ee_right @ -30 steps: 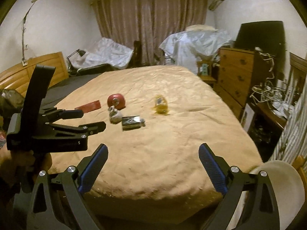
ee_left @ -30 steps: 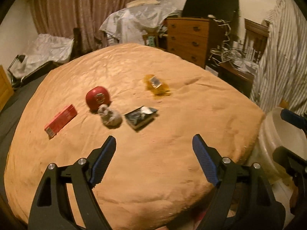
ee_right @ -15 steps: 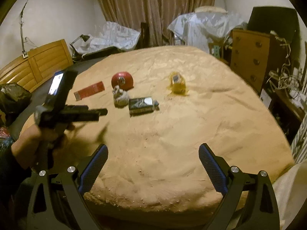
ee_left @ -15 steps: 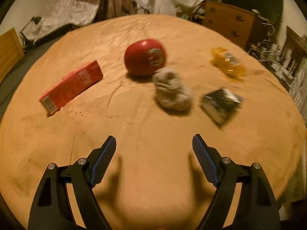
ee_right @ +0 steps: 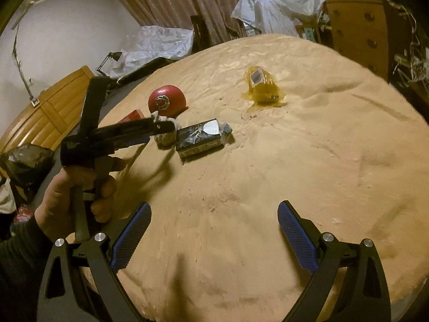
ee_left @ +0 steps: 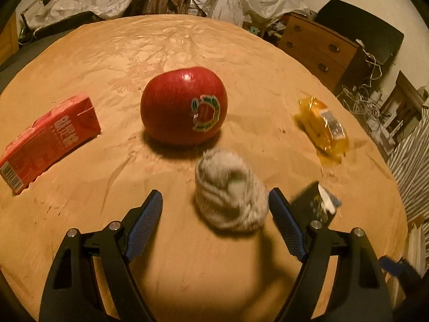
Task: Collect trash
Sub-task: 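Move both tools back to the bed toward the grey sock and black tissue pack, then grasp the grey sock with the left tool while the right tool grasps the black tissue pack, then lift and carry the sock and tissue pack with both tools over the bucket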
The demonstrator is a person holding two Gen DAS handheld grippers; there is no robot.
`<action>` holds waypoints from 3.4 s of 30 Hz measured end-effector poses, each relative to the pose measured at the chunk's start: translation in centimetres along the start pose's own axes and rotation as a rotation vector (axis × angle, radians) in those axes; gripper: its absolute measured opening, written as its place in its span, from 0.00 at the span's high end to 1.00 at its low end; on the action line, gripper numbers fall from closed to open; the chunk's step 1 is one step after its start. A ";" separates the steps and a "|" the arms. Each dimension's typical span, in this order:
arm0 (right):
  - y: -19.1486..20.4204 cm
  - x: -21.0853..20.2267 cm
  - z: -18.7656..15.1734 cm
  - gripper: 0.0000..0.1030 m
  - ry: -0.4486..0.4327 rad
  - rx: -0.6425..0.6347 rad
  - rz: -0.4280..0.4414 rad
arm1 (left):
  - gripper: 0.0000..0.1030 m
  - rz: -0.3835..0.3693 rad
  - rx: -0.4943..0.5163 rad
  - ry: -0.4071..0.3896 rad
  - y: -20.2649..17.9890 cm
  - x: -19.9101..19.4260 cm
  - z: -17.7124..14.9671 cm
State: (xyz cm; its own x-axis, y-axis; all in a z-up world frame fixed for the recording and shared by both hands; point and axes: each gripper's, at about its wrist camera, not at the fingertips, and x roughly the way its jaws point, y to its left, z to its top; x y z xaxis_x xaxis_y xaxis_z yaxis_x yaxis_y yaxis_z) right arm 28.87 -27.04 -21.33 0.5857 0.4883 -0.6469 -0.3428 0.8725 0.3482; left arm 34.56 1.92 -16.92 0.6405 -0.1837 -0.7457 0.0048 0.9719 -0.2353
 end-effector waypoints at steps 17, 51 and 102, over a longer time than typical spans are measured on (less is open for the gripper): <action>2.0 6.5 4.7 0.08 0.098 -0.113 0.057 | 0.40 -0.017 -0.045 0.058 6.9 -4.3 -3.6; 6.1 6.7 6.7 0.54 -0.059 -0.152 -0.133 | 0.60 0.083 -0.025 -0.089 4.6 -7.4 -5.9; 0.5 -32.3 -3.8 0.52 -0.479 -0.139 -0.437 | 0.60 -0.165 0.326 -0.432 -22.1 -21.9 -9.1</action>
State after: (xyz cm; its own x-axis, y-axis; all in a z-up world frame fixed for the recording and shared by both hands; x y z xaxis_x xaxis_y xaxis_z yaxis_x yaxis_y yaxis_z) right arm 6.95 -42.44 -2.84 0.9431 0.0718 -0.3246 -0.0724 0.9973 0.0102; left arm 13.42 -16.87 -1.10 0.8670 -0.3272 -0.3759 0.3251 0.9430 -0.0711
